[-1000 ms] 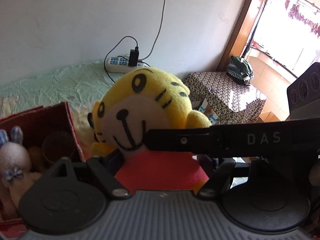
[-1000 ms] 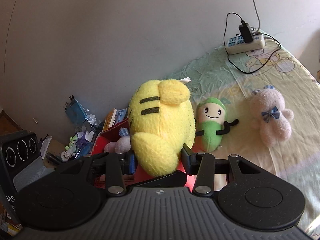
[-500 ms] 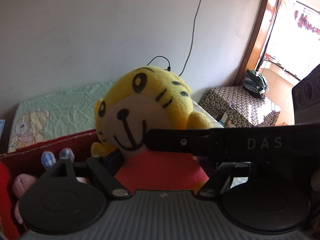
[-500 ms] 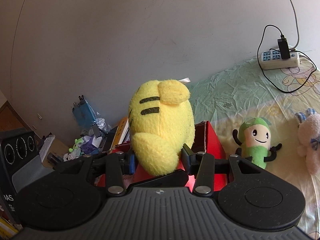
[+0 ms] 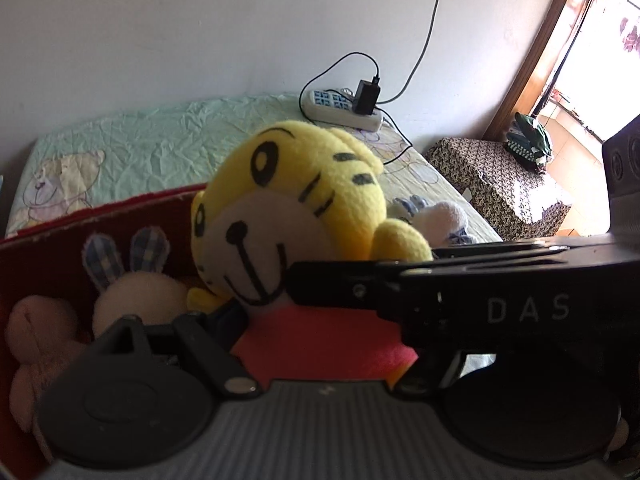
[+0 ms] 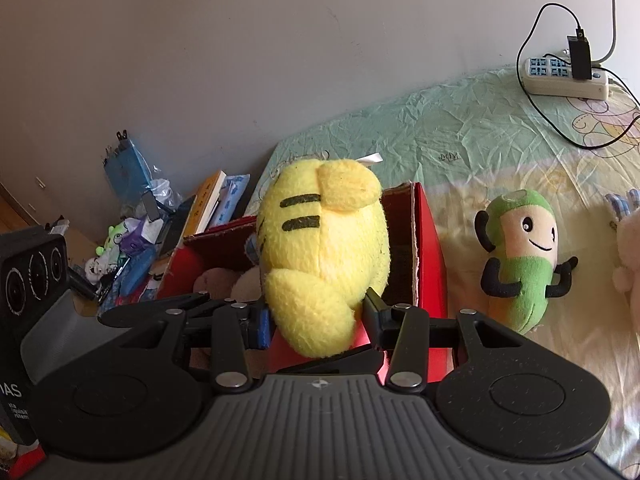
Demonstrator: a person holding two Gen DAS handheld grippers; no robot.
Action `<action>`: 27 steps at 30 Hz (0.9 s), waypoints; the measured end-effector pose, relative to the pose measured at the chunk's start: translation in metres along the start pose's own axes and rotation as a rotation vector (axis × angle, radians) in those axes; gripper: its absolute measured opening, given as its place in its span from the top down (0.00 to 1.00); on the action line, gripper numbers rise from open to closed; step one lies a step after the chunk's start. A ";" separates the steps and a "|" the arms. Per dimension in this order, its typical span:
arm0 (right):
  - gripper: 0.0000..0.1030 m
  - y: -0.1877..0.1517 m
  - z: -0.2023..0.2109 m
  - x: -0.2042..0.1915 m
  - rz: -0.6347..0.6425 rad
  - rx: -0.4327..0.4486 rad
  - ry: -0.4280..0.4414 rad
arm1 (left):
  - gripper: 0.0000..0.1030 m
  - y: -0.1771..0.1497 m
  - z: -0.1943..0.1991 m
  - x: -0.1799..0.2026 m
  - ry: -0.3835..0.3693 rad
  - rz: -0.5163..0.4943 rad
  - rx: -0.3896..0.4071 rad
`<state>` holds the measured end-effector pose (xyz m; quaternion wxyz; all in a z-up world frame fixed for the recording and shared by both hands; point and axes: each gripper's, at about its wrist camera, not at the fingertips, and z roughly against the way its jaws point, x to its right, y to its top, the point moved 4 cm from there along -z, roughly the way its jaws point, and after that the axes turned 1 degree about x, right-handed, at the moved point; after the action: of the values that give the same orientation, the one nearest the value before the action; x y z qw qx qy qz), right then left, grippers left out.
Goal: Organize objects
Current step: 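Lift and carry the yellow tiger plush with the right gripper over the red box, then lower the yellow tiger into the red box and open the right gripper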
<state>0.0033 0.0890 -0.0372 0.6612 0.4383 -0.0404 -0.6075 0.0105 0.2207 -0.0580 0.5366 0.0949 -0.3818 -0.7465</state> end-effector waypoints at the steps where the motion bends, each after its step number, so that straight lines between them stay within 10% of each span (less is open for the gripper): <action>1: 0.55 -0.001 -0.003 0.000 -0.005 -0.013 -0.008 | 0.26 -0.002 -0.003 -0.002 -0.008 0.009 -0.009; 17: 0.48 -0.005 -0.024 -0.002 0.046 -0.053 -0.088 | 0.25 -0.014 -0.029 -0.021 -0.034 0.043 -0.088; 27: 0.56 0.011 0.003 0.001 0.025 0.110 -0.107 | 0.26 -0.017 -0.021 -0.015 -0.022 0.026 -0.076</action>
<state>0.0105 0.0851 -0.0285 0.6406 0.4404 -0.1142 -0.6186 0.0154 0.2260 -0.0882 0.5452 0.0611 -0.3601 -0.7545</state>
